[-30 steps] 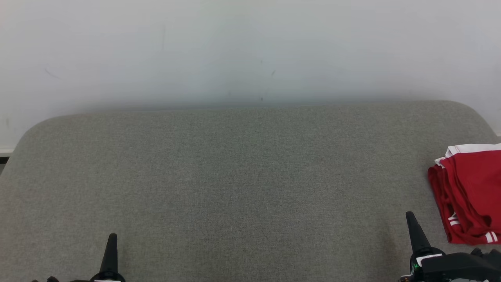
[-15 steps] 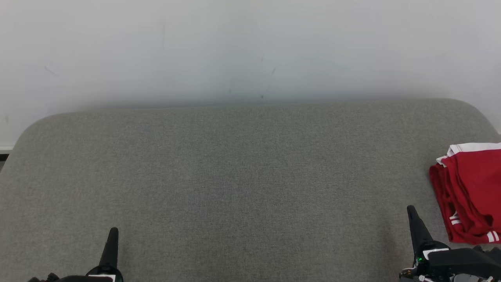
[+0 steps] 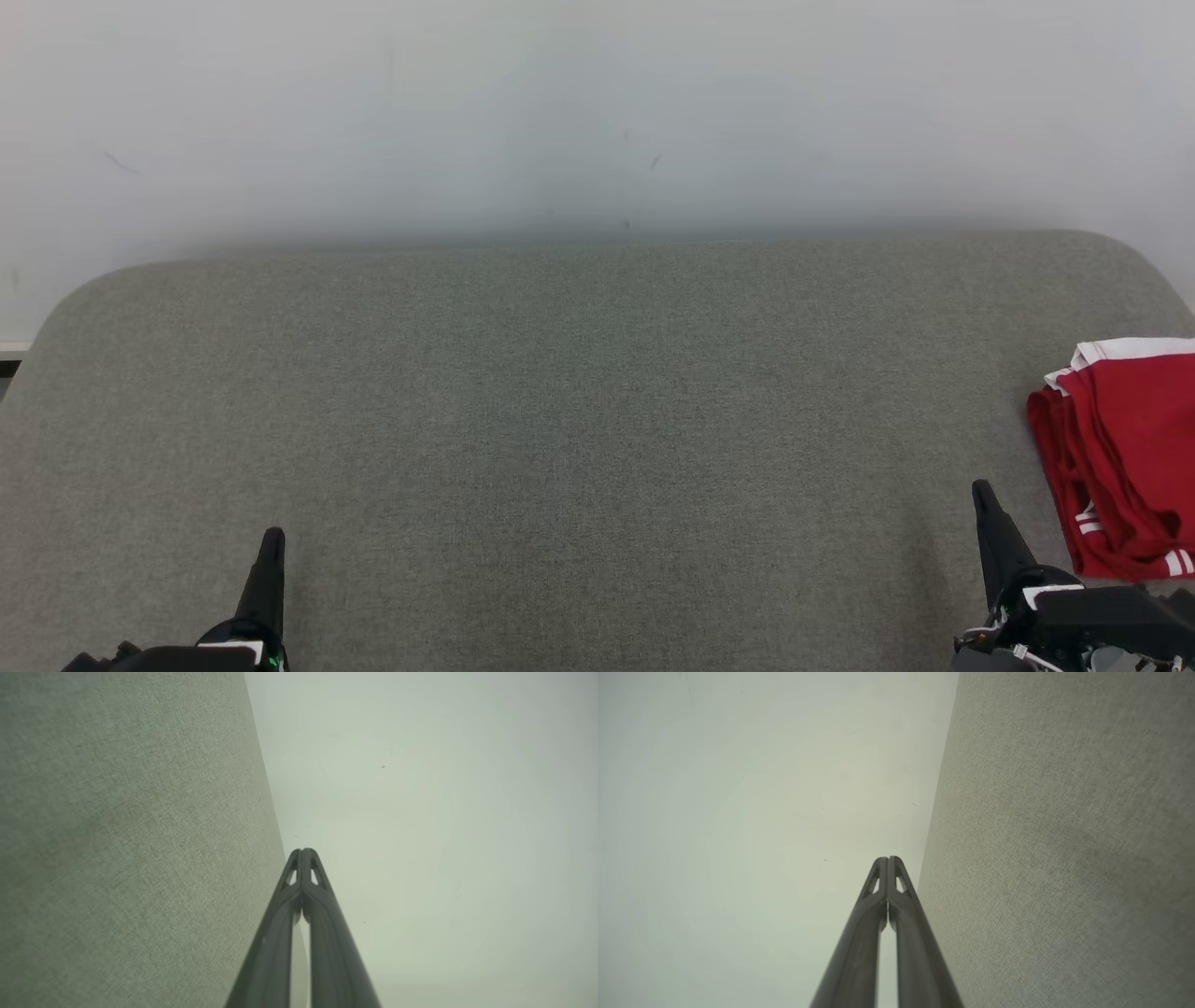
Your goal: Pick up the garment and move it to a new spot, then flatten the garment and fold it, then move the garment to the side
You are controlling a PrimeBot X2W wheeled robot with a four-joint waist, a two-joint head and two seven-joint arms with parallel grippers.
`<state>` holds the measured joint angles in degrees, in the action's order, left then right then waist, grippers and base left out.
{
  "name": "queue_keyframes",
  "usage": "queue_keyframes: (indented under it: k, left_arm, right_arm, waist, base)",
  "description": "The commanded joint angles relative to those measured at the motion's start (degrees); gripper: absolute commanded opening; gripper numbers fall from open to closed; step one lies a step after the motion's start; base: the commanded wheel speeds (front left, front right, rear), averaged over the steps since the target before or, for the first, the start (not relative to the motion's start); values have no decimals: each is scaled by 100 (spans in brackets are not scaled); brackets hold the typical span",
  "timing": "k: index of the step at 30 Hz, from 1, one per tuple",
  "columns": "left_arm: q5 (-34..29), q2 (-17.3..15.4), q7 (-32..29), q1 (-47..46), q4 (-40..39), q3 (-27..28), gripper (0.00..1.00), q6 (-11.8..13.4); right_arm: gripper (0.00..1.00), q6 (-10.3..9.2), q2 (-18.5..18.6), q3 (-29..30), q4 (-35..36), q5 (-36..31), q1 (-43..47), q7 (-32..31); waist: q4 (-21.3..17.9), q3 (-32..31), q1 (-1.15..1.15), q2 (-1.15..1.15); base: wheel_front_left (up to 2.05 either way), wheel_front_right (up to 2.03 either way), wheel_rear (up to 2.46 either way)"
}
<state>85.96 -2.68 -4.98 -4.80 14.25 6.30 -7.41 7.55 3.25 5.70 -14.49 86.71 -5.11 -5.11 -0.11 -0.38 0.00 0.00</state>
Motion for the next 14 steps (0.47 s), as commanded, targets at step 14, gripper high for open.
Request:
queue_keyframes:
  k: [14]
  left_arm:
    - [626, -34, -166, -169, -28, 32, 0, -14]
  right_arm:
    - [0, -12, -46, 96, 57, 565, -133, -151]
  waist:
    - [10, 51, 0, 0]
  base:
    - [0, 0, 0]
